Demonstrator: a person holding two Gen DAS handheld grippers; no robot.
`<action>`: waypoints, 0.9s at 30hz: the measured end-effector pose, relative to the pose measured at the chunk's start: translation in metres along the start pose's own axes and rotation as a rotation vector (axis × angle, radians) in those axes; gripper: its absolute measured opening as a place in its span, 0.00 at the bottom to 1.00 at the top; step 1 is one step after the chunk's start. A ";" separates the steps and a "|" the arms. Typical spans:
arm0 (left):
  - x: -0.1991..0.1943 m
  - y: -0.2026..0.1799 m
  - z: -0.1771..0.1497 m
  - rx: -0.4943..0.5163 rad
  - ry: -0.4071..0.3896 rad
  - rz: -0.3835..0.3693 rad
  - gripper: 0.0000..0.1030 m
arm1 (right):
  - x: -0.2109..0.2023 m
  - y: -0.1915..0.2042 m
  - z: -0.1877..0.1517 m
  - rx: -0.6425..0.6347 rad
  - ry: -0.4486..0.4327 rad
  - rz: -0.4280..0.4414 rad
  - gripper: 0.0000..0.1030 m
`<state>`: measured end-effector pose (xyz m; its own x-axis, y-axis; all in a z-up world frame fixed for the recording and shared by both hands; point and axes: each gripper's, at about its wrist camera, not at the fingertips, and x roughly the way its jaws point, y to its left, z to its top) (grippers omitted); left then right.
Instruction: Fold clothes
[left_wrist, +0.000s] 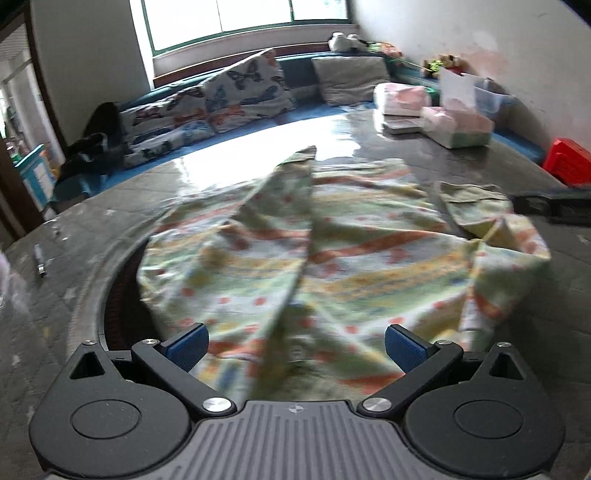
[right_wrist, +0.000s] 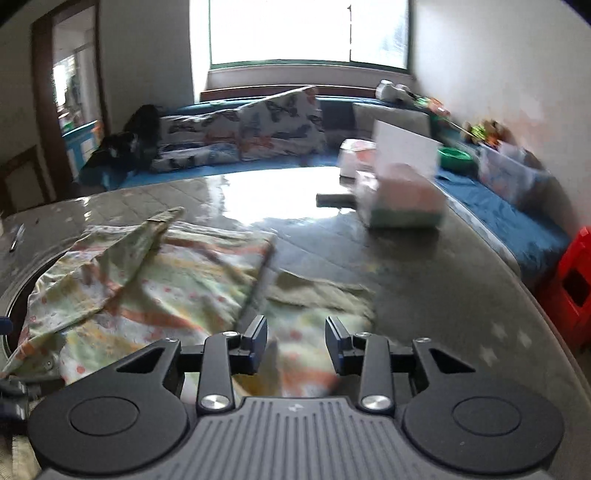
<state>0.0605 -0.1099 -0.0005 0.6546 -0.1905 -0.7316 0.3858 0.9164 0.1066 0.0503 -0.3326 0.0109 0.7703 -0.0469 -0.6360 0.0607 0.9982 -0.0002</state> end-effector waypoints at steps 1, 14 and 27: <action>0.000 -0.005 0.000 0.007 -0.001 -0.014 1.00 | 0.010 0.002 0.004 -0.010 0.011 0.006 0.34; -0.004 -0.025 -0.002 0.008 -0.009 -0.164 1.00 | 0.082 0.004 0.022 -0.015 0.093 0.026 0.34; 0.003 -0.022 -0.006 -0.010 0.017 -0.219 1.00 | 0.037 -0.030 0.014 0.023 0.009 -0.057 0.06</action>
<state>0.0499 -0.1283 -0.0088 0.5448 -0.3800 -0.7475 0.5114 0.8571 -0.0629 0.0856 -0.3650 -0.0019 0.7596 -0.1038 -0.6420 0.1191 0.9927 -0.0195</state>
